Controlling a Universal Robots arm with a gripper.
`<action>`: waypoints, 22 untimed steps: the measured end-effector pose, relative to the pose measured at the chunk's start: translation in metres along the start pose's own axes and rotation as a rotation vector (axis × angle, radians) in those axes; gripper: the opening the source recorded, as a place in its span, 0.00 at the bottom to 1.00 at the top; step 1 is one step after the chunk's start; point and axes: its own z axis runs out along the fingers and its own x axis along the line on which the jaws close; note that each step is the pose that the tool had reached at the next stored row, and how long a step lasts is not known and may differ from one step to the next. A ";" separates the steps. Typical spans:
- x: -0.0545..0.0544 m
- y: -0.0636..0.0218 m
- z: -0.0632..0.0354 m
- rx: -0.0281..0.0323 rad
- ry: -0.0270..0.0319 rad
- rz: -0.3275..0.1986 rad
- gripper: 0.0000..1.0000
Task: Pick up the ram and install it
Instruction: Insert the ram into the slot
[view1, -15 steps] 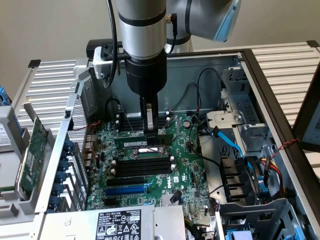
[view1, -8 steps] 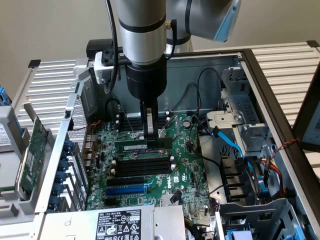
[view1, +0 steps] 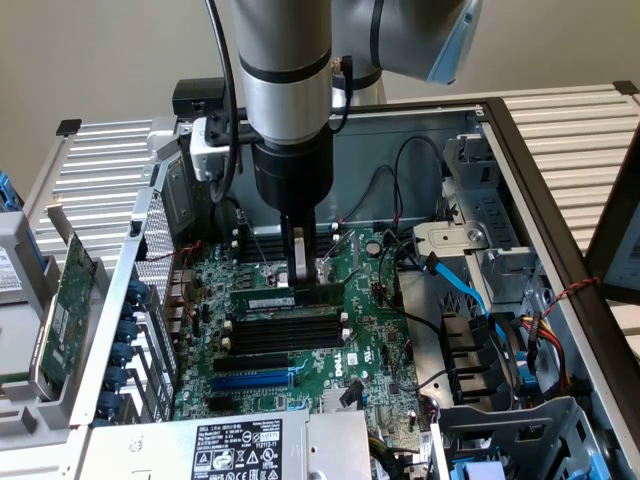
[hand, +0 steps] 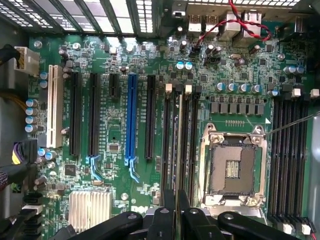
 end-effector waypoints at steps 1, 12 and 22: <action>0.000 0.0001 0.0009 0.0000 0.0002 0.000 0.14; 0.001 0.0019 0.0072 -0.0002 0.0007 -0.007 0.14; 0.002 0.0027 0.0141 -0.0003 0.0063 -0.008 0.14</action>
